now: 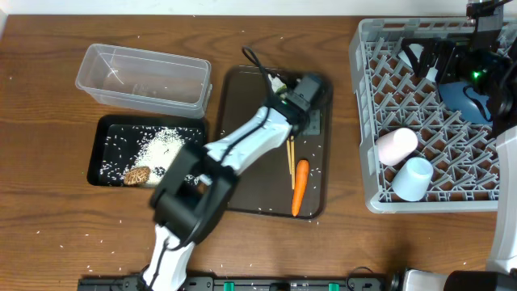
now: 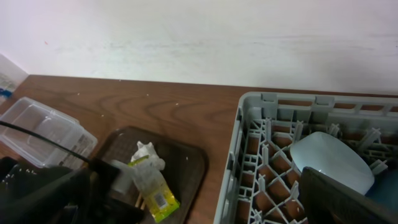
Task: Sort waste into correct bins and load items into the dishwasher rack
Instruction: 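Reach the left gripper to the yellow wrapper on the tray and grasp, then carry the yellow wrapper left and drop it into the clear bin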
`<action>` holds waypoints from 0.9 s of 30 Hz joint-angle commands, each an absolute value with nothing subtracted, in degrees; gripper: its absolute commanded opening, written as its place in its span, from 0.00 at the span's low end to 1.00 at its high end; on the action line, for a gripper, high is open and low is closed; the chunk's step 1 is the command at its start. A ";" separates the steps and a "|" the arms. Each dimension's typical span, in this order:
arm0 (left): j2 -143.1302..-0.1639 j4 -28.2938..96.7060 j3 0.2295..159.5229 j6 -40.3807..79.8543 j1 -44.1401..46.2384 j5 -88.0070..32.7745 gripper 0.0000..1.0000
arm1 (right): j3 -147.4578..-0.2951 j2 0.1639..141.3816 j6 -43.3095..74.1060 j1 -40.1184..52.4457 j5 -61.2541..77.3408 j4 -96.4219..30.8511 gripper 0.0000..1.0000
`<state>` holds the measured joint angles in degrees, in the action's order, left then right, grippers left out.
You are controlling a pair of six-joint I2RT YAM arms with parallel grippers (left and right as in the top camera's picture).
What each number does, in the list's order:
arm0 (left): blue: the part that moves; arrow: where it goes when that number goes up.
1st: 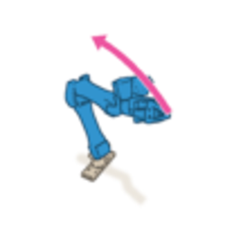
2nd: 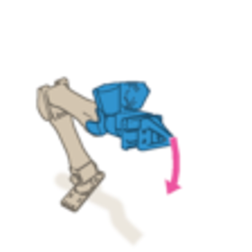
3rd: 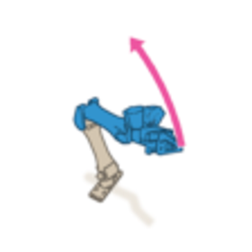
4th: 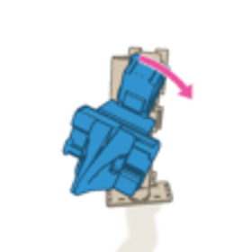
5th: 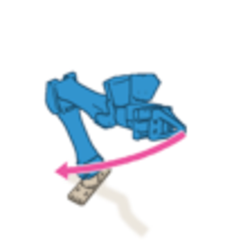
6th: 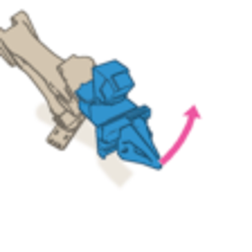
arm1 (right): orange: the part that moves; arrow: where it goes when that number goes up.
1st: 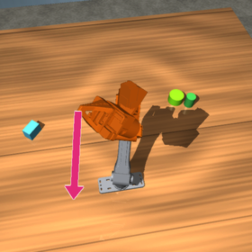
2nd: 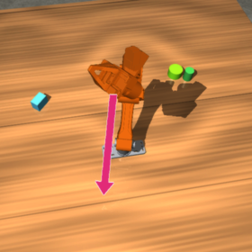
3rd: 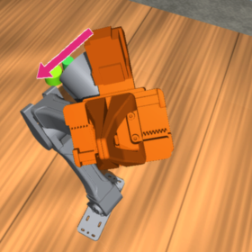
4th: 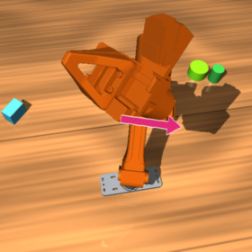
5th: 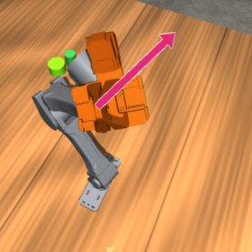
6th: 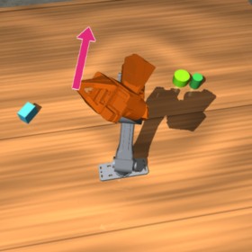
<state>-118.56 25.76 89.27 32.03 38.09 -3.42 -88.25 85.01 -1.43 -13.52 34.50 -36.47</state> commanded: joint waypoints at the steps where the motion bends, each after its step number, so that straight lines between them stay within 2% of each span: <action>1: -112.55 27.40 89.14 30.65 34.65 -1.67 0.06 | -88.27 85.47 -0.91 -13.43 34.28 -36.62 0.99; 9: -106.94 30.04 89.14 29.58 24.97 -2.09 0.06 | -88.27 85.47 -0.89 -13.43 33.87 -36.75 0.99; 14: -108.12 29.89 89.14 29.56 22.55 -8.12 0.07 | -88.27 85.47 -0.89 -13.41 33.87 -36.73 0.99; 15: -108.51 29.74 89.14 29.58 22.90 -8.47 0.09 | -88.27 85.52 -0.89 -13.41 33.87 -36.73 0.99; 20: -113.78 26.33 89.14 29.12 27.46 -8.38 0.48 | -88.27 85.52 -0.86 -13.41 33.89 -36.73 0.99; 24: -120.01 22.35 89.14 28.69 31.07 -8.29 0.63 | -88.27 85.52 -0.89 -13.41 33.87 -36.88 0.99; 27: -124.95 18.63 89.14 28.73 32.71 -6.96 0.70 | -88.27 85.52 -0.89 -13.41 33.87 -36.99 0.99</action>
<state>-120.97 20.23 89.27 29.43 31.88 -7.79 -88.25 85.03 -1.43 -13.52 33.82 -36.75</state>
